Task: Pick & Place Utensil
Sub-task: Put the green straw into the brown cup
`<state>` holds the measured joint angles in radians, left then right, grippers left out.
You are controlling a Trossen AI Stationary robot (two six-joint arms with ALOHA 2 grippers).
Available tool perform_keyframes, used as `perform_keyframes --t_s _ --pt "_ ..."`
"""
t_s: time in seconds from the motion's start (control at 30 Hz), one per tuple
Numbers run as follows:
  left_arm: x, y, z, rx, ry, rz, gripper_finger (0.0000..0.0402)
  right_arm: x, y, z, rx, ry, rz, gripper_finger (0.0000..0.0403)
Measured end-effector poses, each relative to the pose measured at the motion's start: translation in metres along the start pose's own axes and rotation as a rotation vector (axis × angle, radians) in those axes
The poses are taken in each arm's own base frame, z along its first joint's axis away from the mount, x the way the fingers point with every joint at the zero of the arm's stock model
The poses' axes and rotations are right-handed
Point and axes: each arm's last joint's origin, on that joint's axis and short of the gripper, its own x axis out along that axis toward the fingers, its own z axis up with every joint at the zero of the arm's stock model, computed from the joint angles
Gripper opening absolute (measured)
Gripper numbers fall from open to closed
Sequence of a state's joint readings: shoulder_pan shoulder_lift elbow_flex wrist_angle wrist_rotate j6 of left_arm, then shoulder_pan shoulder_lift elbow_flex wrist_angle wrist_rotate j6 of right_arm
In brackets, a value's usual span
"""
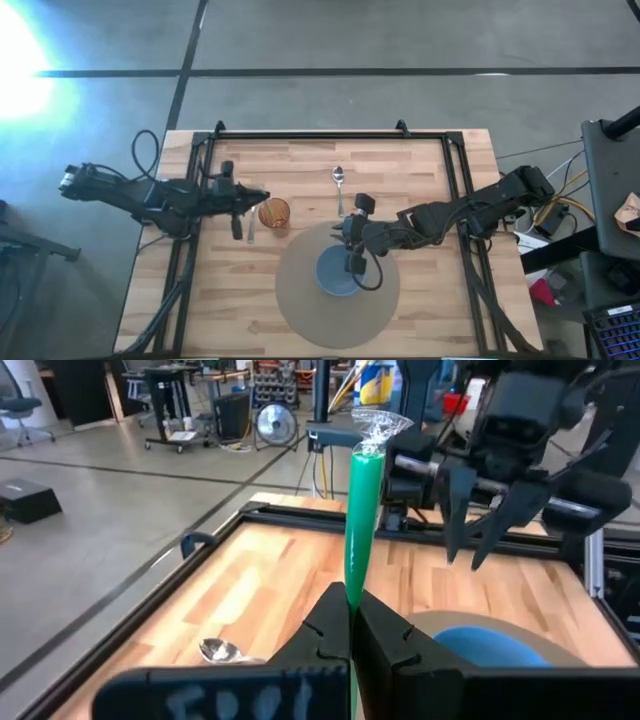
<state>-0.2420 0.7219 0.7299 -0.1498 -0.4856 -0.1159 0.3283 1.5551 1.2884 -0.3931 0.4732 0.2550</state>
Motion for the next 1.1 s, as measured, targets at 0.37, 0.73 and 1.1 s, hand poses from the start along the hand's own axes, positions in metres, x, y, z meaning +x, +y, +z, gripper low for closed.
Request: perform_keyframes --t_s 0.37,0.73,1.1 --pt "0.011 0.002 -0.039 -0.020 -0.003 0.095 0.0000 0.002 0.001 -0.001 0.003 0.004 -0.001 0.0068" --pt "0.015 0.005 -0.062 -0.114 -0.024 0.154 0.0000 0.002 0.001 -0.001 0.005 0.004 -0.001 0.0068" --pt "0.016 0.007 -0.070 -0.149 -0.024 0.182 0.0000 0.002 0.001 -0.001 0.005 0.004 -0.001 0.0068"
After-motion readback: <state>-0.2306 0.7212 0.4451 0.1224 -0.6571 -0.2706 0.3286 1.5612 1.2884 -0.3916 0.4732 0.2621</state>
